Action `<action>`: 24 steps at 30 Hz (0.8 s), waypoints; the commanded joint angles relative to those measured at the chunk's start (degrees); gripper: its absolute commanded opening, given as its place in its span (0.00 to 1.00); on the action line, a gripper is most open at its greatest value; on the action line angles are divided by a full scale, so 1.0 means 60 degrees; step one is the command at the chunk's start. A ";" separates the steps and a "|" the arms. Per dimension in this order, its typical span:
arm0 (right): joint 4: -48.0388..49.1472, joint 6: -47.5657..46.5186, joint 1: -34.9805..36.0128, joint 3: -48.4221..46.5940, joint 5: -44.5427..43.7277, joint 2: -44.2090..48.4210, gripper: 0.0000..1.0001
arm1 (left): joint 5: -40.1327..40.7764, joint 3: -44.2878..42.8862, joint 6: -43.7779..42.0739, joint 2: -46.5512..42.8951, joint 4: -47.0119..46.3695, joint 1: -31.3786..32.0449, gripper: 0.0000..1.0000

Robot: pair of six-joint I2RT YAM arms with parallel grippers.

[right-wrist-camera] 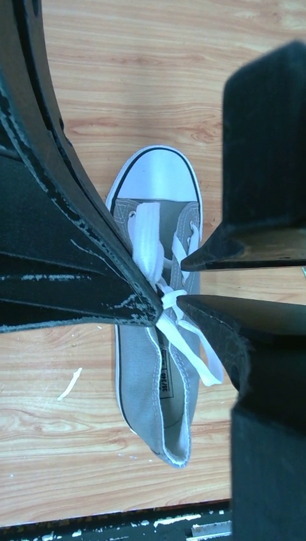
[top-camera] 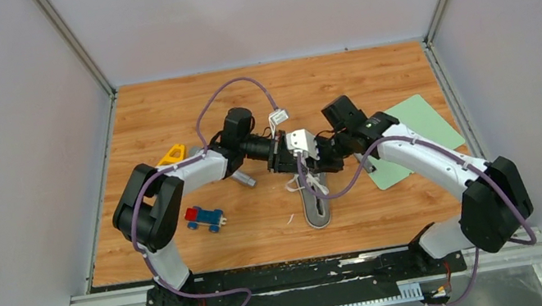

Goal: Tie the shoes
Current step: Cross the shoelace with the shoelace.

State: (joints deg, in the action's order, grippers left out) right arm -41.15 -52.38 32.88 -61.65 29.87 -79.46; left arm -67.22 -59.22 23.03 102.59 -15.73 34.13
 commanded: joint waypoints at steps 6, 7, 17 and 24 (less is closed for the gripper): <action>0.1556 0.0540 0.0034 0.0020 0.0616 -0.0624 0.33 | -0.0590 0.0229 0.0051 -0.0462 -0.0628 0.0019 0.02; 0.1623 0.0541 0.0041 0.0008 0.0641 -0.0648 0.35 | -0.0618 0.0231 0.0046 -0.0458 -0.0629 0.0016 0.01; 0.1453 0.0693 0.0038 -0.0271 0.1567 -0.0673 0.41 | -0.0775 0.0261 0.0029 -0.0387 -0.0632 0.0011 0.00; 0.0955 0.0557 0.0029 -0.0228 0.1910 -0.0486 0.04 | -0.0753 0.0246 0.0008 -0.0423 -0.0550 0.0024 0.00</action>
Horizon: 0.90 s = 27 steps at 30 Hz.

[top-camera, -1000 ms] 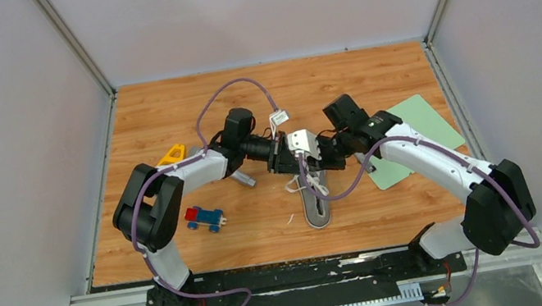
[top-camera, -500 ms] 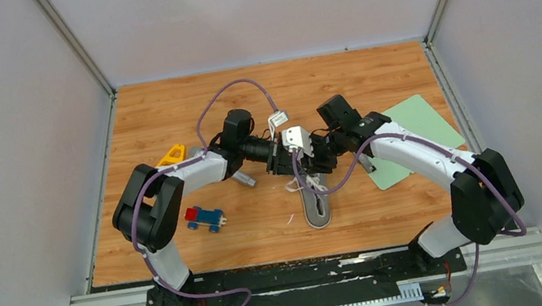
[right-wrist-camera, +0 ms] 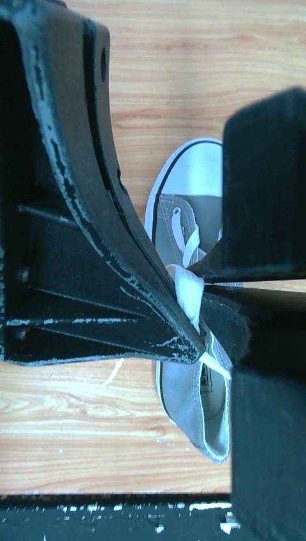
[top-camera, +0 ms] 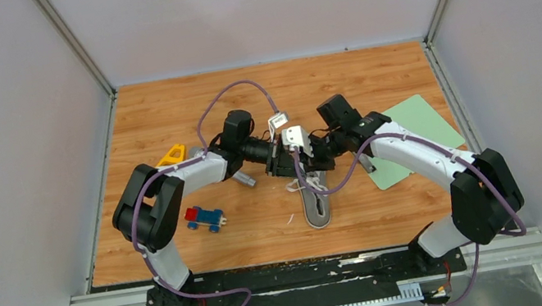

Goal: Tie the shoes
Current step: Cross the shoelace with the shoelace.

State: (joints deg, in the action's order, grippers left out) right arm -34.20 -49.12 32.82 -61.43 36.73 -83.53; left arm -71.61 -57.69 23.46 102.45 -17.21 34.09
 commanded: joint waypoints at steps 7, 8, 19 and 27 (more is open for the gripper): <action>-0.0782 -0.0261 0.0016 -0.0163 0.0064 0.0569 0.00 | 0.0430 -0.0126 -0.0338 -0.0519 0.0359 -0.0011 0.36; -0.0820 -0.0378 0.0010 -0.0074 -0.0119 0.0676 0.00 | 0.0470 -0.0144 -0.0296 -0.0528 0.0366 -0.0012 0.40; -0.1214 -0.0472 0.0023 0.0096 -0.0446 0.1054 0.00 | 0.0911 -0.0183 0.0931 -0.0390 -0.0685 -0.0049 0.47; -0.1483 -0.0837 -0.0019 0.0021 -0.1182 0.1132 0.00 | 0.0804 -0.0252 0.1016 -0.0349 -0.0843 -0.0049 0.42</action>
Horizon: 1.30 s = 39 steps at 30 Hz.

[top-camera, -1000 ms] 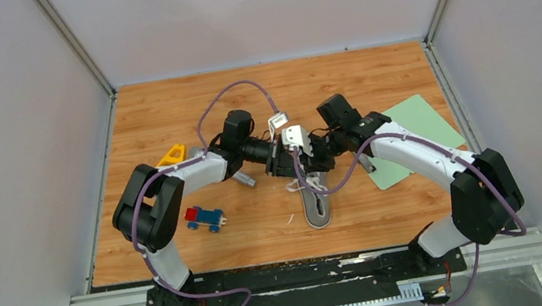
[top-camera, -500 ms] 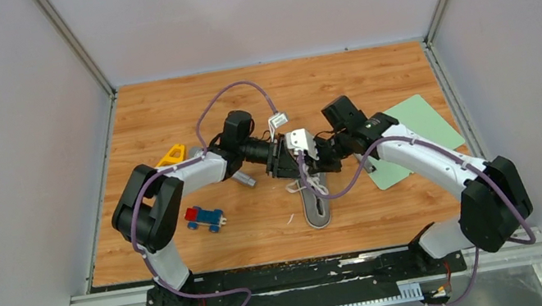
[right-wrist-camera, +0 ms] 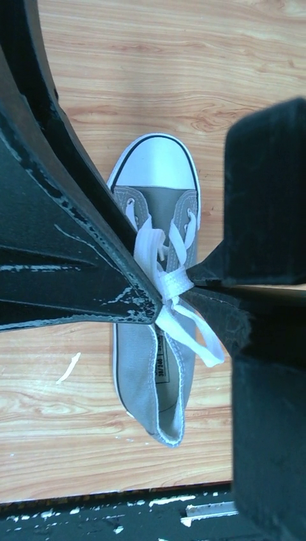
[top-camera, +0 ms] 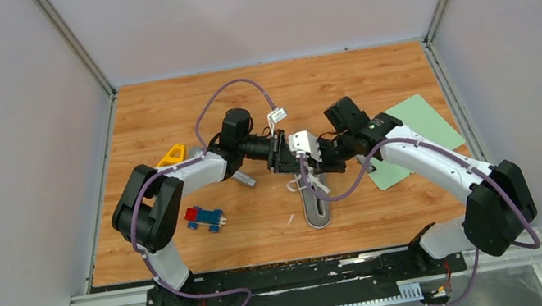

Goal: Tie the shoes
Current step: Cross the shoelace with the shoelace.

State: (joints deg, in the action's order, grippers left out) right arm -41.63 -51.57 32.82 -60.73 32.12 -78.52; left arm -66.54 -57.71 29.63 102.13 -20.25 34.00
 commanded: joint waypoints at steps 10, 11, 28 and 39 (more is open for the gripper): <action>-0.0685 -0.0319 -0.0244 -0.0637 -0.0731 0.0744 0.00 | 0.0061 -0.0083 -0.0310 -0.0439 -0.0095 -0.0035 0.41; -0.0734 -0.0272 -0.0267 -0.0695 -0.0683 0.0781 0.00 | 0.0097 -0.0088 -0.0302 -0.0446 -0.0096 -0.0031 0.41; -0.2300 0.1054 -0.0386 -0.1436 0.1310 0.0592 0.00 | 0.0082 -0.0007 -0.0700 -0.0359 0.0146 -0.0027 0.25; -0.1089 0.2629 -0.0372 -0.0502 0.3141 0.0004 0.00 | 0.0022 0.0243 -0.0904 -0.0473 0.0395 -0.0034 0.00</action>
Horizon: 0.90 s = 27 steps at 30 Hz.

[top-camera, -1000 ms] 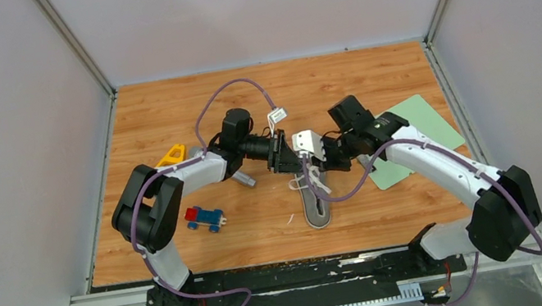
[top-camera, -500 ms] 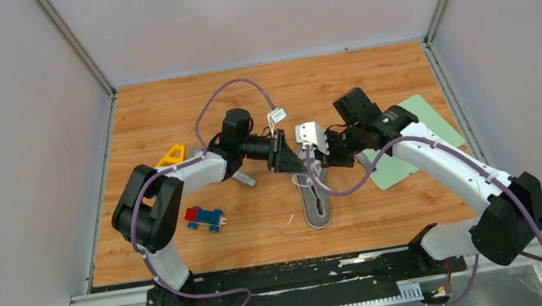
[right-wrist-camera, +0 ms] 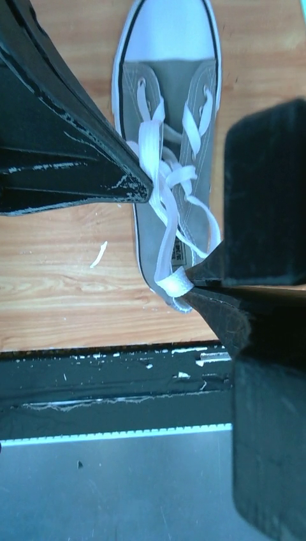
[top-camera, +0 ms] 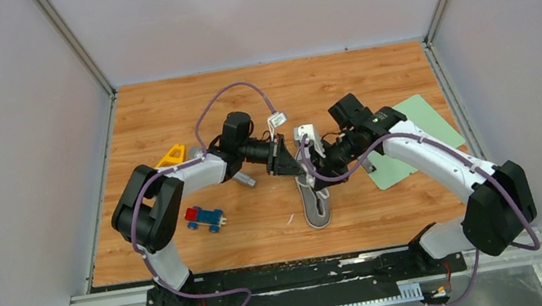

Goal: Tie the shoes
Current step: Cross the shoelace with the shoelace.

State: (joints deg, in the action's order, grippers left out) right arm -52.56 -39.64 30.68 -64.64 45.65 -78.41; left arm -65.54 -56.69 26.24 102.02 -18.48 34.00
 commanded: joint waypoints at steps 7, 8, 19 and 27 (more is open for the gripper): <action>0.1676 0.1051 0.0149 0.0593 0.0668 0.0034 0.00 | 0.0001 0.0019 -0.0203 -0.0496 0.0367 -0.0027 0.00; 0.1901 0.1082 0.0264 0.0734 0.0525 0.0111 0.00 | 0.0019 0.0009 -0.0157 -0.0487 0.0391 -0.0034 0.00; 0.2762 0.0482 0.1126 0.0834 -0.1723 0.0105 0.00 | 0.0145 -0.0147 0.0618 -0.0500 0.0610 -0.0033 0.00; 0.2163 -0.1074 0.2179 0.0406 -0.3893 -0.0165 0.00 | 0.0771 -0.0183 0.1288 -0.0641 0.0902 -0.0034 0.00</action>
State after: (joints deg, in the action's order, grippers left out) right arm -38.81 -39.72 40.99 -58.59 29.76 -79.11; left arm -62.98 -56.29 31.35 101.60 -13.85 34.00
